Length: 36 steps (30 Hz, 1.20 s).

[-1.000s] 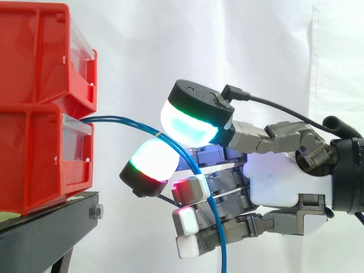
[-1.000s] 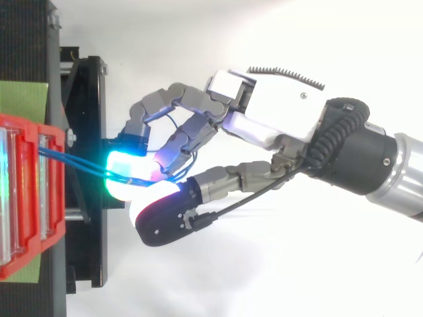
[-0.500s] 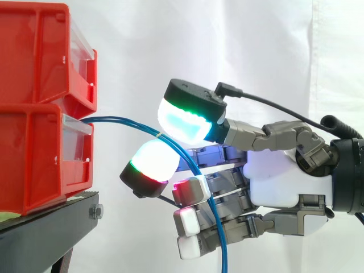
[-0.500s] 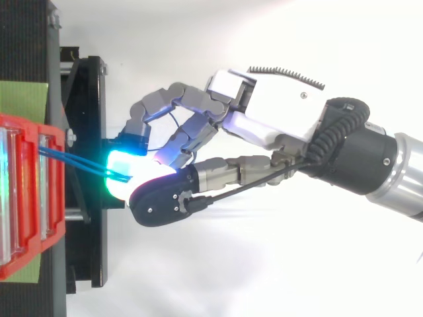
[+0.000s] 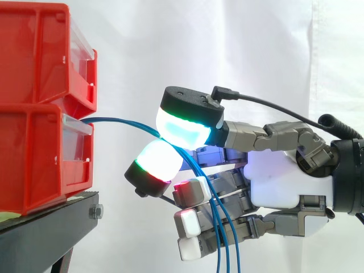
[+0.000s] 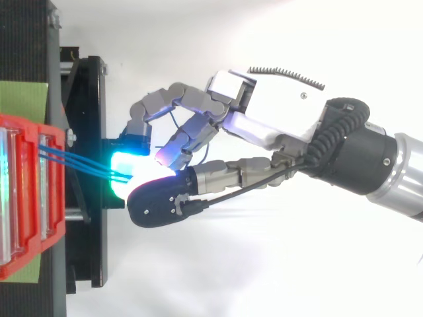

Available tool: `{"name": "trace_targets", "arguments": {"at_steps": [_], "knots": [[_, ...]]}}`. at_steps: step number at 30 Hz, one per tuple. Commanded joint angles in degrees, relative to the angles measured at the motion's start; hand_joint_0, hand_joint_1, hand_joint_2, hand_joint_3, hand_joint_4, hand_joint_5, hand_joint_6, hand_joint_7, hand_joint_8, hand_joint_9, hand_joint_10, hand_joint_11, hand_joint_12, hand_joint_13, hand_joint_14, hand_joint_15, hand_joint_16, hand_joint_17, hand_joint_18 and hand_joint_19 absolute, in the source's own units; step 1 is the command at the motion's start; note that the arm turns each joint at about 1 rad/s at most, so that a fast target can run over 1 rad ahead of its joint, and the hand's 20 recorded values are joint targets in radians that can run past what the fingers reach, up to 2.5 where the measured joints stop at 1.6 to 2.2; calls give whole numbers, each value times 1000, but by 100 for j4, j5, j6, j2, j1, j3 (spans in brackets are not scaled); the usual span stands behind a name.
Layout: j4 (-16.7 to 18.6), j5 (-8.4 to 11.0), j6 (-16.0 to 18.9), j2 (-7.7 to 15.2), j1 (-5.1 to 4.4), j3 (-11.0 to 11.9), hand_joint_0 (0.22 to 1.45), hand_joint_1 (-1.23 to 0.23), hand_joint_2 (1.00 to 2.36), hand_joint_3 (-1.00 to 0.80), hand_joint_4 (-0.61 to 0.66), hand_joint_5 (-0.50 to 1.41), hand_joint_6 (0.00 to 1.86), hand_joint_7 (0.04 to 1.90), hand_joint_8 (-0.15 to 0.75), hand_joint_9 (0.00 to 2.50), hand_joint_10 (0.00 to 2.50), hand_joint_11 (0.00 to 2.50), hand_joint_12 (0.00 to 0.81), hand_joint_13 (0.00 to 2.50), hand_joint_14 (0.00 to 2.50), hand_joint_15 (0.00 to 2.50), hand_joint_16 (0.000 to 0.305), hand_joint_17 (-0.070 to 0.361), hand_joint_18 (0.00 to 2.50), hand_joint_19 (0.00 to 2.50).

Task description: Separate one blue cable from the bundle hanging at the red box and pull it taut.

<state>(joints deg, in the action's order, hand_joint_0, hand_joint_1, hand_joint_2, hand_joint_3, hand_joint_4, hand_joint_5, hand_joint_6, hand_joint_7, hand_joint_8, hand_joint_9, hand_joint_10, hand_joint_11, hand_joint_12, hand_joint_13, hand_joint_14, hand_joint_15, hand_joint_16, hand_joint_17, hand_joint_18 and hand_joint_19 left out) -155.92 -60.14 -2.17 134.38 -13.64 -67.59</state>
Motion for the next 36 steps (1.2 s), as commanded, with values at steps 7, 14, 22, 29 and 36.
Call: {"name": "trace_targets", "arguments": {"at_steps": [7, 14, 22, 29, 36], "knots": [[0, 2, -3, 0, 1, 0, 796, -865, 1000, -500, -75, -218, 939, 1013, 236, 1163, 19, 1259, 309, 1103, 26, 729, 41, 93, 779, 584], [0, -7, -3, 0, 1, 0, 682, -880, 1000, -500, -4, -211, 938, 972, 245, 1179, 20, 1267, 309, 1102, 27, 745, 41, 93, 774, 608], [0, -7, -3, 0, 1, 0, 528, -882, 1000, -500, 45, -210, 935, 951, 273, 1179, 18, 1247, 326, 1113, 27, 743, 45, 102, 785, 615], [0, -7, -3, 0, 1, -9, 462, -778, 1000, -500, 78, -212, 932, 900, 301, 1179, 15, 1225, 353, 1130, 23, 744, 51, 115, 809, 612], [0, 2, -3, 9, 1, -9, 623, -609, 1000, -500, 44, -215, 910, 945, 267, 1175, 22, 1255, 322, 1110, 27, 757, 45, 100, 766, 648]]}}
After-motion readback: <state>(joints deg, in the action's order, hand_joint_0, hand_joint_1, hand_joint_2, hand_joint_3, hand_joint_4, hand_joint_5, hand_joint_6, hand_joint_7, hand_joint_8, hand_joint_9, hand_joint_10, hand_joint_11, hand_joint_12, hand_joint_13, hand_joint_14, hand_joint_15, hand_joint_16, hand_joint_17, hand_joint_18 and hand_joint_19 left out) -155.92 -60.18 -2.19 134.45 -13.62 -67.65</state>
